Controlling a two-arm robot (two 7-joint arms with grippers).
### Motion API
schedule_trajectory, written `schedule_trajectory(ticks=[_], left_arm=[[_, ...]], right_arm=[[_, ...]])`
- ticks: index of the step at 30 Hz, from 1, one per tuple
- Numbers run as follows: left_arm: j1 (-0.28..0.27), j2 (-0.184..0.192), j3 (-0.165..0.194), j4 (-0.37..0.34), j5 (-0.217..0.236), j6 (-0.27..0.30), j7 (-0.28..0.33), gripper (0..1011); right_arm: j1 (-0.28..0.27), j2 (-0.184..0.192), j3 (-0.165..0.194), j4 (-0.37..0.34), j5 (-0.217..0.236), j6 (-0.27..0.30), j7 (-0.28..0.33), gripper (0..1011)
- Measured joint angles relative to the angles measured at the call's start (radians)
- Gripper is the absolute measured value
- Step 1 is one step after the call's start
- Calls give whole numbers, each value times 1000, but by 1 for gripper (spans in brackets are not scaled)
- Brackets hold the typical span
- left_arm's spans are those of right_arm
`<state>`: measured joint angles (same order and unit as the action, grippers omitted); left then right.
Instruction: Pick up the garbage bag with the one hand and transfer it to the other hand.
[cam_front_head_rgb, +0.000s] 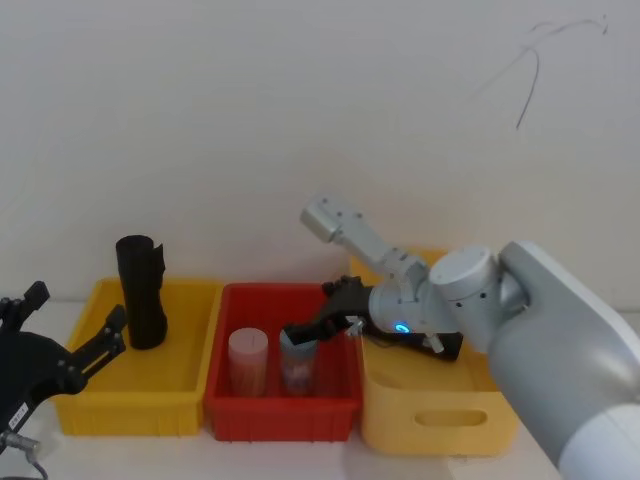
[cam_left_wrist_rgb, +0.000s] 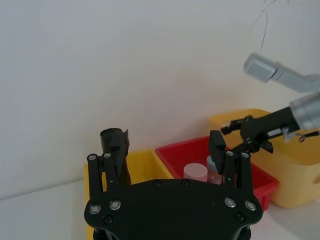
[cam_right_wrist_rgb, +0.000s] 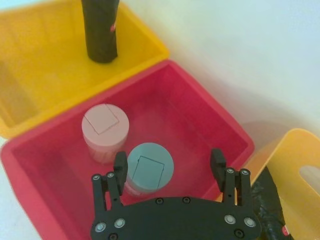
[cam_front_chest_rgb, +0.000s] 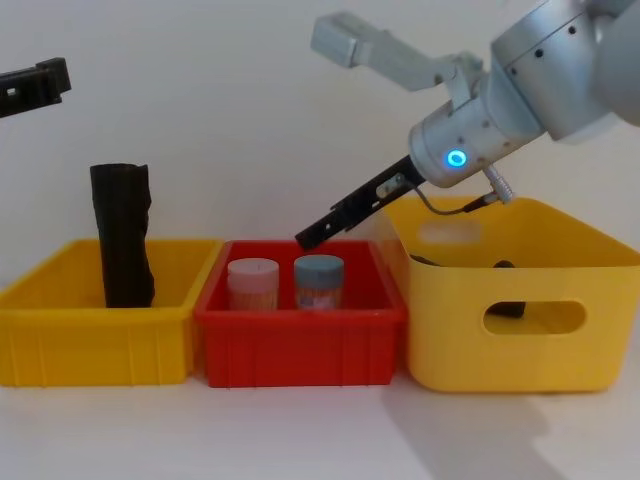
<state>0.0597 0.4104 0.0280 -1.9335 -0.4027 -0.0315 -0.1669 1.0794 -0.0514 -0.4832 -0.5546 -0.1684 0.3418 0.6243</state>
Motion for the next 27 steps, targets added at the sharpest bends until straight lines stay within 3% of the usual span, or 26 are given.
schedule_trajectory(ticks=[2, 3, 4, 12, 18, 27], left_arm=[[0, 0, 0, 0, 0, 0, 0, 1002], [0, 0, 0, 0, 0, 0, 0, 1002], [0, 0, 0, 0, 0, 0, 0, 1001], [0, 0, 0, 0, 0, 0, 0, 1001], [0, 0, 0, 0, 0, 0, 0, 1001], [0, 0, 0, 0, 0, 0, 0, 1001]], right_arm=[[-39, 23, 17, -93, 17, 49, 6, 1004], [-39, 23, 17, -93, 17, 49, 6, 1004], [-68, 39, 28, -161, 28, 84, 12, 1004], [-130, 79, 43, -318, 52, 189, 35, 1004], [-158, 94, 32, -383, 59, 265, 56, 1004], [-169, 91, 7, -404, 61, 317, 69, 1004]])
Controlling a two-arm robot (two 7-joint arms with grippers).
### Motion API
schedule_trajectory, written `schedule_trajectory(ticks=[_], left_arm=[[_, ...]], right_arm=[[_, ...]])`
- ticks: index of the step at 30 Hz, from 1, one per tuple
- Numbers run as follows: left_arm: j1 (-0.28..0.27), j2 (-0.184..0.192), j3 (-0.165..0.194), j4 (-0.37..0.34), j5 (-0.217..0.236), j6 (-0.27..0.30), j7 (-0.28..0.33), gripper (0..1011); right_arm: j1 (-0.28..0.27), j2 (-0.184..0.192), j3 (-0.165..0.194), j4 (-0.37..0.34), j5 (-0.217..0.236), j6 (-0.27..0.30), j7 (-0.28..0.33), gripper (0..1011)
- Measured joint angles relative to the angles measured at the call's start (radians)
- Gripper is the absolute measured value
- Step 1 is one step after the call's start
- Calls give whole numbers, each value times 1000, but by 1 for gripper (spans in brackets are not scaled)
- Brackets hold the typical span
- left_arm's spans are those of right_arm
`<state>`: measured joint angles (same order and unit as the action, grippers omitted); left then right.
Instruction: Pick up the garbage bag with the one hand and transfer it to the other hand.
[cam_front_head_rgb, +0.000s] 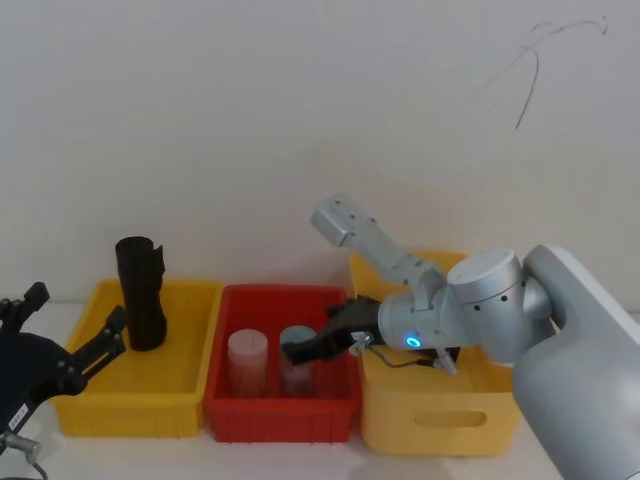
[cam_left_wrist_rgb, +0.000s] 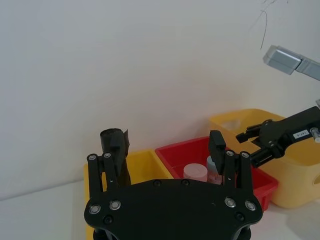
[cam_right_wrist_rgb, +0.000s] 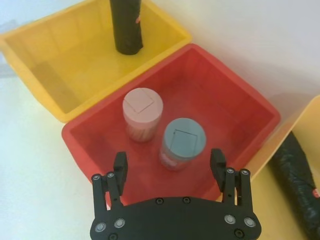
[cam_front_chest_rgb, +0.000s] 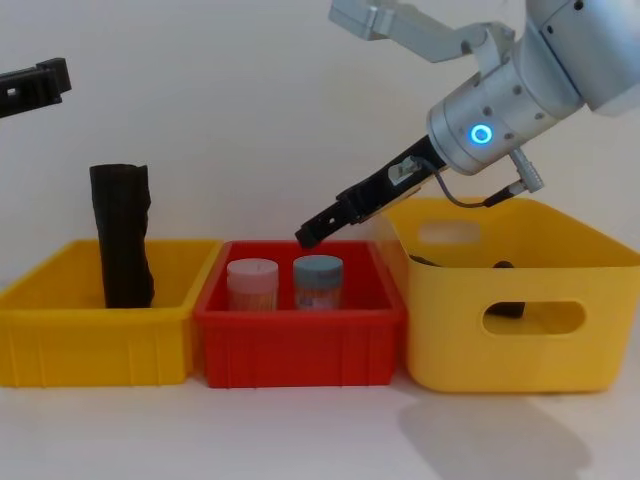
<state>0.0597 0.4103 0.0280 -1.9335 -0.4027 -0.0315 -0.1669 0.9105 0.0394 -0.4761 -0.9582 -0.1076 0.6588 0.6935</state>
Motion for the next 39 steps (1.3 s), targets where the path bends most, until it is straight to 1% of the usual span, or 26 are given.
schedule_trajectory(ticks=[6, 10, 18, 19, 22, 23, 26, 27, 39], left_arm=[[0, 0, 0, 0, 0, 0, 0, 1001], [0, 0, 0, 0, 0, 0, 0, 1001], [0, 0, 0, 0, 0, 0, 0, 1001], [0, 0, 0, 0, 0, 0, 0, 1001], [0, 0, 0, 0, 0, 0, 0, 1001], [0, 0, 0, 0, 0, 0, 0, 1001], [0, 0, 0, 0, 0, 0, 0, 1001], [0, 0, 0, 0, 0, 0, 0, 1001], [0, 0, 0, 0, 0, 0, 0, 1002]], right_arm=[[9, -13, -13, 25, 1, 3, 0, 1004], [28, -26, -16, 66, 1, -8, -9, 1004], [79, -57, -25, 178, 1, -56, -37, 1004], [89, -63, -27, 201, 1, -65, -41, 1004], [106, -73, -30, 240, -1, -81, -47, 1004], [117, -79, -32, 265, -1, -89, -50, 1004], [131, -87, -35, 296, -2, -102, -54, 1004], [141, -93, -38, 319, -3, -110, -55, 1004], [191, -124, -54, 443, -4, -157, -61, 1004]])
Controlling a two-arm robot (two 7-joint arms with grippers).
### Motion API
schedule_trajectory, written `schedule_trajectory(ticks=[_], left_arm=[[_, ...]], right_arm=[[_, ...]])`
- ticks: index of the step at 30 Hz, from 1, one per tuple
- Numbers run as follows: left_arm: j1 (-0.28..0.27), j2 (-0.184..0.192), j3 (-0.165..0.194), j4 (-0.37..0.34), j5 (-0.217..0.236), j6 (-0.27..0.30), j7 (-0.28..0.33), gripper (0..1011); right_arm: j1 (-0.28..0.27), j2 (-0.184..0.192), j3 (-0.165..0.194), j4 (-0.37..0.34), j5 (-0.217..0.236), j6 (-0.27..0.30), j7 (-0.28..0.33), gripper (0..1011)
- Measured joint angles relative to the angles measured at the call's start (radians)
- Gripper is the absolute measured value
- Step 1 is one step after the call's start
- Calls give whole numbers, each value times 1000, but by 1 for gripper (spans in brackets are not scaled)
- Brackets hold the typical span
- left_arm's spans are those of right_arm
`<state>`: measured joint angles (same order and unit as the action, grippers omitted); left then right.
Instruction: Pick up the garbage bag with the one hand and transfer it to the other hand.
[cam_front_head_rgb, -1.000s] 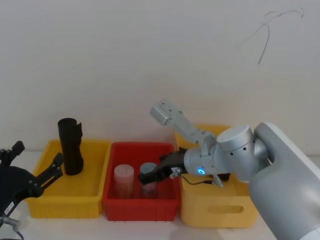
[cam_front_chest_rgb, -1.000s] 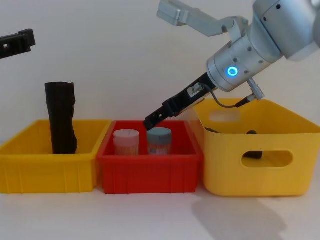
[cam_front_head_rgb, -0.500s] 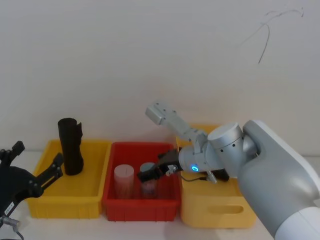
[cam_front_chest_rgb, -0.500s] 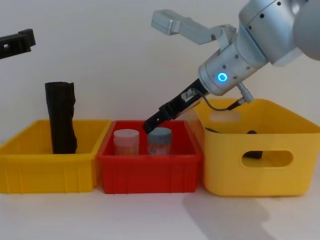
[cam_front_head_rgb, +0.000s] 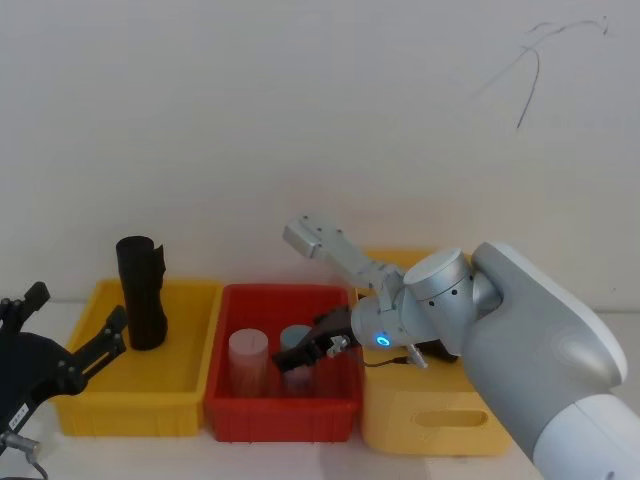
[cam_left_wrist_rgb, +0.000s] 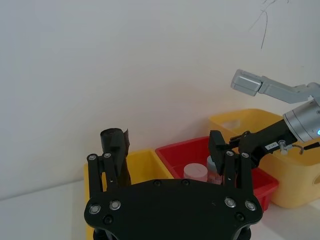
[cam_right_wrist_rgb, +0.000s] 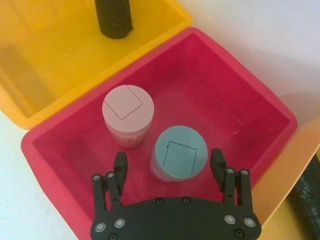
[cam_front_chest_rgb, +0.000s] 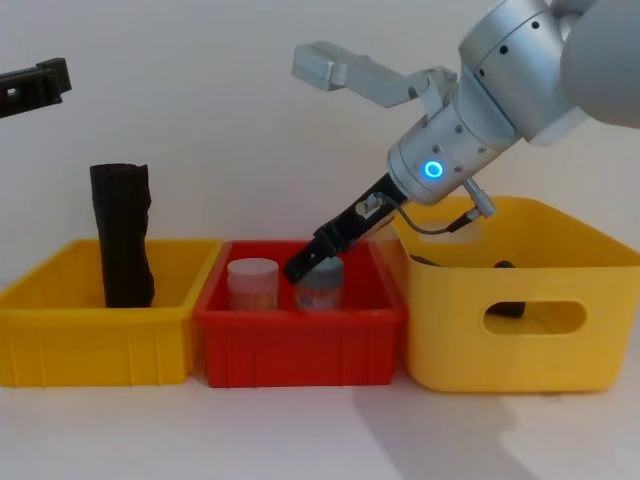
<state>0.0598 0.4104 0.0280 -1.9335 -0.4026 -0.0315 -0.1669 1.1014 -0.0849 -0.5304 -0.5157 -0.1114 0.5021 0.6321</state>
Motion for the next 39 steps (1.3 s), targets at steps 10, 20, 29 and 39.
schedule_trajectory(ticks=[10, 20, 29, 39], left_arm=[[0, 0, 0, 0, 0, 0, 0, 1001], [0, 0, 0, 0, 0, 0, 0, 1001], [0, 0, 0, 0, 0, 0, 0, 1001], [0, 0, 0, 0, 0, 0, 0, 1002]], right_arm=[[51, -32, 0, 117, 2, -52, -8, 1004], [102, -63, 5, 234, 2, -108, -16, 1004], [148, -94, 79, 346, -67, -158, -20, 1004], [171, -109, 117, 402, -106, -186, -23, 1004]])
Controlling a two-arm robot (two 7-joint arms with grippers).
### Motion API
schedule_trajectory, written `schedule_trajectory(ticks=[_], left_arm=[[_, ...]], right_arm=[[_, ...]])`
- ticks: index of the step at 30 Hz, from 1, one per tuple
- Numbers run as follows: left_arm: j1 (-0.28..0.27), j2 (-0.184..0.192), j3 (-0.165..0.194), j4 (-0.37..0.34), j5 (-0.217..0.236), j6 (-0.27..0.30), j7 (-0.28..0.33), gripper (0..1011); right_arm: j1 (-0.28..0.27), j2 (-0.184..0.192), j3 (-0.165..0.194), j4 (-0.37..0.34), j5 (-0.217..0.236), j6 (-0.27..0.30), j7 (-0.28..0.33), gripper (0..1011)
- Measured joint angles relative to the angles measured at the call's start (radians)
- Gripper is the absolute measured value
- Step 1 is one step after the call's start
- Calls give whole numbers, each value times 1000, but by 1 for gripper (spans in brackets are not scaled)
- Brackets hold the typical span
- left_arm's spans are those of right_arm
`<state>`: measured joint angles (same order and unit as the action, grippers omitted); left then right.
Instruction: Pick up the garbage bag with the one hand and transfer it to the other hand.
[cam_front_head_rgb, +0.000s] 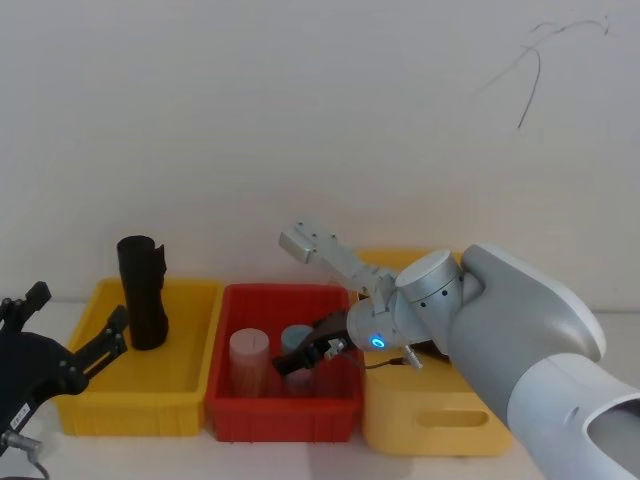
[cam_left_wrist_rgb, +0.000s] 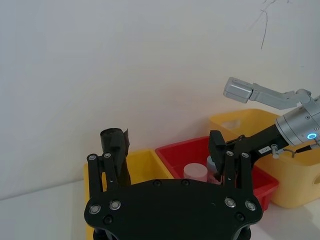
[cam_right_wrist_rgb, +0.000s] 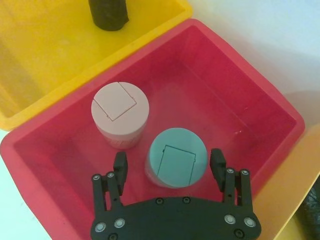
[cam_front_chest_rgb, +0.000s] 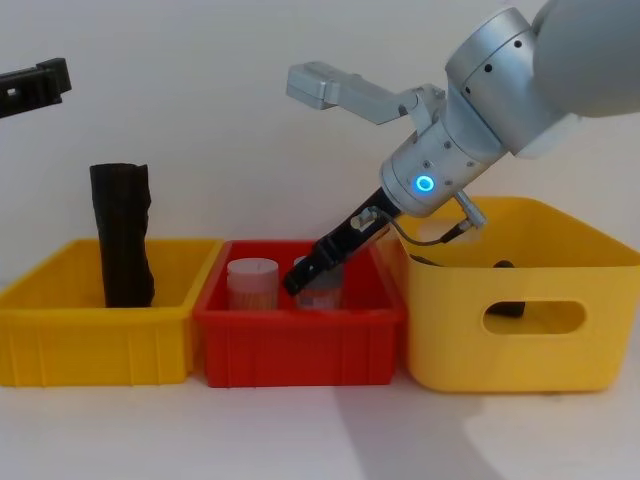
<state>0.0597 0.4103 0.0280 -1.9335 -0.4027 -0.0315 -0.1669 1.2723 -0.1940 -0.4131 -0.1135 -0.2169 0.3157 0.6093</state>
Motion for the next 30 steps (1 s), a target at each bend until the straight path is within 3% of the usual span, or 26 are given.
schedule_trajectory(ticks=[22, 30], left_arm=[[0, 0, 0, 0, 0, 0, 0, 1001], [0, 0, 0, 0, 0, 0, 0, 1001]], right_arm=[[16, -11, 25, 39, -25, -17, -2, 1004], [18, -11, 28, 43, -28, -19, -2, 844]])
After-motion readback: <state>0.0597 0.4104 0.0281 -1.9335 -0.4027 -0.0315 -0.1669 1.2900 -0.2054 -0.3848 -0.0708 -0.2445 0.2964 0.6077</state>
